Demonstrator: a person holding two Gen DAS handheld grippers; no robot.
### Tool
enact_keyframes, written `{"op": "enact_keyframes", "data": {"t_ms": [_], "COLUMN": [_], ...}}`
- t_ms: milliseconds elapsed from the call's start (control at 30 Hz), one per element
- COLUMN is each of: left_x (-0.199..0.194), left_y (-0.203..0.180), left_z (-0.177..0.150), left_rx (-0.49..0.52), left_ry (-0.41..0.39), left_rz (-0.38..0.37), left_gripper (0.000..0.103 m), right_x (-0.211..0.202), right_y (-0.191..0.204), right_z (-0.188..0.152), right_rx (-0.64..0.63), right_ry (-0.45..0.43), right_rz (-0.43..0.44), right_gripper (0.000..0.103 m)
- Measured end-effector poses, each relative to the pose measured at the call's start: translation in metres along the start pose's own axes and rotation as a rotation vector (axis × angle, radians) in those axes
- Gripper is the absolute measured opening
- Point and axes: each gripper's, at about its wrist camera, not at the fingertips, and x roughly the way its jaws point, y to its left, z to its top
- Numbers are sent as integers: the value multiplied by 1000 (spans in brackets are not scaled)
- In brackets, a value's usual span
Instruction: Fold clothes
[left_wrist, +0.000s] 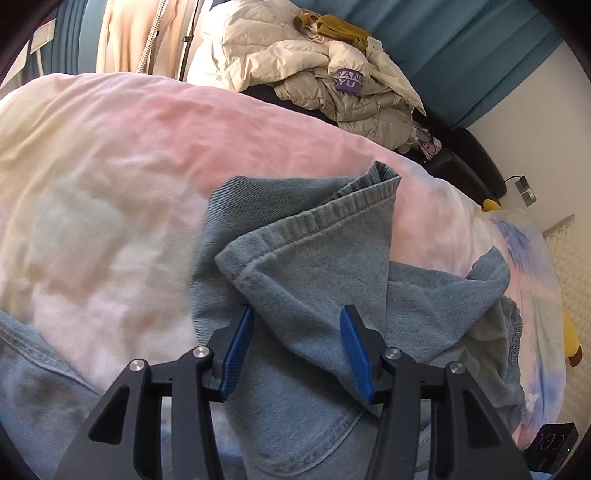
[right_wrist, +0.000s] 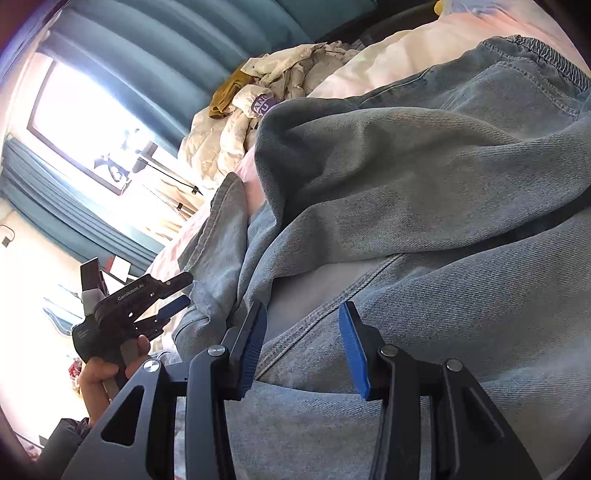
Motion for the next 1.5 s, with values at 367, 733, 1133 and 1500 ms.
{"op": "enact_keyframes", "data": {"t_ms": [367, 733, 1133, 1500], "left_x": [-18, -156, -179, -188], "left_y": [-5, 68, 244, 245], "left_z": [5, 17, -44, -51], "left_rx": [84, -122, -392, -395], "left_ry": [-141, -432, -427, -469], "left_rz": [115, 76, 261, 176], "left_gripper": [5, 2, 2, 2], "right_x": [20, 20, 31, 66], "right_y": [10, 17, 18, -27], "right_z": [-8, -15, -14, 26], "right_rx": [-41, -77, -92, 211], "right_ry": [16, 13, 41, 95], "right_rz": [-2, -23, -28, 135], "right_gripper": [41, 41, 41, 55]}}
